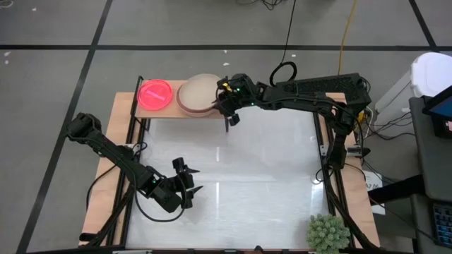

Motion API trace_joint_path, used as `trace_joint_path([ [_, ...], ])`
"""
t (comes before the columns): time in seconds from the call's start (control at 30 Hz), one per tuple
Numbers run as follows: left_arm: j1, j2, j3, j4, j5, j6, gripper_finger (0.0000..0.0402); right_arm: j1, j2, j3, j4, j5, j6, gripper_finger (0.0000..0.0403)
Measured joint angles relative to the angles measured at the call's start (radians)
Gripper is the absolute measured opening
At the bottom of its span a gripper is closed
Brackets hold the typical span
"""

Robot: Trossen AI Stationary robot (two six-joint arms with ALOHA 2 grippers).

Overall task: Place and stack plates onto a shelf
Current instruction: Stack the big light brown plate on top of the big light orange plates on the shelf

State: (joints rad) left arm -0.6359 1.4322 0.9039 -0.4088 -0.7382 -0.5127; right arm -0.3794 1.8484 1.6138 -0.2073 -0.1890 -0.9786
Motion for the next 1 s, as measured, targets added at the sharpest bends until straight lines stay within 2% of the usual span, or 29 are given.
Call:
trace_joint_path([
  [0.33,0.0,0.0,0.0,0.0,0.004,-0.002,0.028,0.0,0.0,0.0,0.009,-0.052,0.074,0.0138],
  [0.73,0.001,0.0,0.0,0.003,0.004,0.001,0.028,0.027,-0.1,-0.001,0.003,-0.051,0.174,0.0166],
  [0.9,0.001,0.0,0.0,0.022,0.003,0.021,0.028,0.034,-0.2,-0.001,-0.171,-0.096,0.192,0.0166],
  [1.0,0.001,0.0,0.0,0.04,-0.014,0.036,0.028,0.035,-0.263,-0.003,-0.264,-0.107,0.265,0.0167],
])
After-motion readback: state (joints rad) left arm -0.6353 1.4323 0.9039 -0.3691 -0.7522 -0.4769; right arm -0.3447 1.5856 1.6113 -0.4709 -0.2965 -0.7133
